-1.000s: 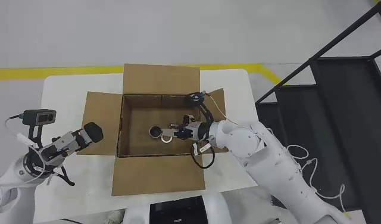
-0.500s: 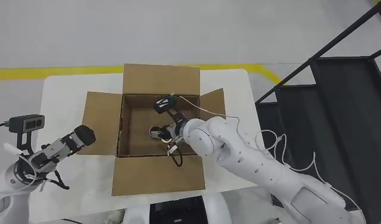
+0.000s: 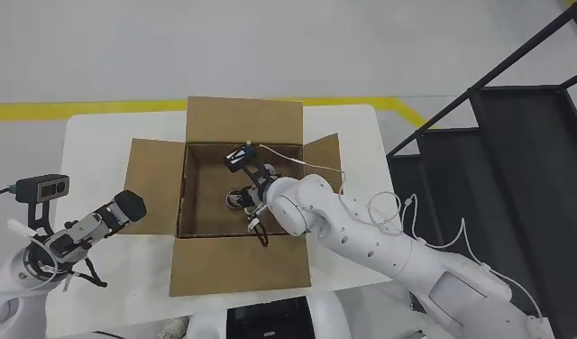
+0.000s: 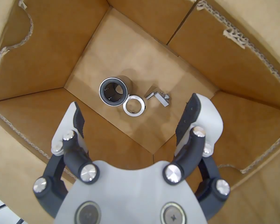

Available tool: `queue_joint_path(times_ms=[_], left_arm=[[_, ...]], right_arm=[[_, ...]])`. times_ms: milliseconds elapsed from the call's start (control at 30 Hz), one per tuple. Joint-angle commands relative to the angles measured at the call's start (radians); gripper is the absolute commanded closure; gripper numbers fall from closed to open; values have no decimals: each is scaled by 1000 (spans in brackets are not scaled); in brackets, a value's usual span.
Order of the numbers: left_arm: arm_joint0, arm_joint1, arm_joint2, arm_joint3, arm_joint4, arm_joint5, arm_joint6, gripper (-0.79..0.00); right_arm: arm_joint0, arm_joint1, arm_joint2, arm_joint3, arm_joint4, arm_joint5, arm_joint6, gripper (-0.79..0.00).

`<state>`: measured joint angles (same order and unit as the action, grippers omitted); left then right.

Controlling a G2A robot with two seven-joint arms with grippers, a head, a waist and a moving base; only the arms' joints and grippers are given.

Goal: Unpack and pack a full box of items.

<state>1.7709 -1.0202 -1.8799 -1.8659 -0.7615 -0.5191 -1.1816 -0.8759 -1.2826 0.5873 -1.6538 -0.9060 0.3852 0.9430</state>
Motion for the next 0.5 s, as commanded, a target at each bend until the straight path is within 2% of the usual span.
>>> queue_joint_path(times_ms=[0,300,467], left_arm=[[0,0,0,0,0,0,0,-785],[0,0,0,0,0,0,0,-785],[0,0,0,0,0,0,0,-785]], right_arm=[[0,0,0,0,0,0,0,-785],[7,-5,-11,22,-31,-11,-1,-785],[87,-52,-73,94,-77,46,94,-785]])
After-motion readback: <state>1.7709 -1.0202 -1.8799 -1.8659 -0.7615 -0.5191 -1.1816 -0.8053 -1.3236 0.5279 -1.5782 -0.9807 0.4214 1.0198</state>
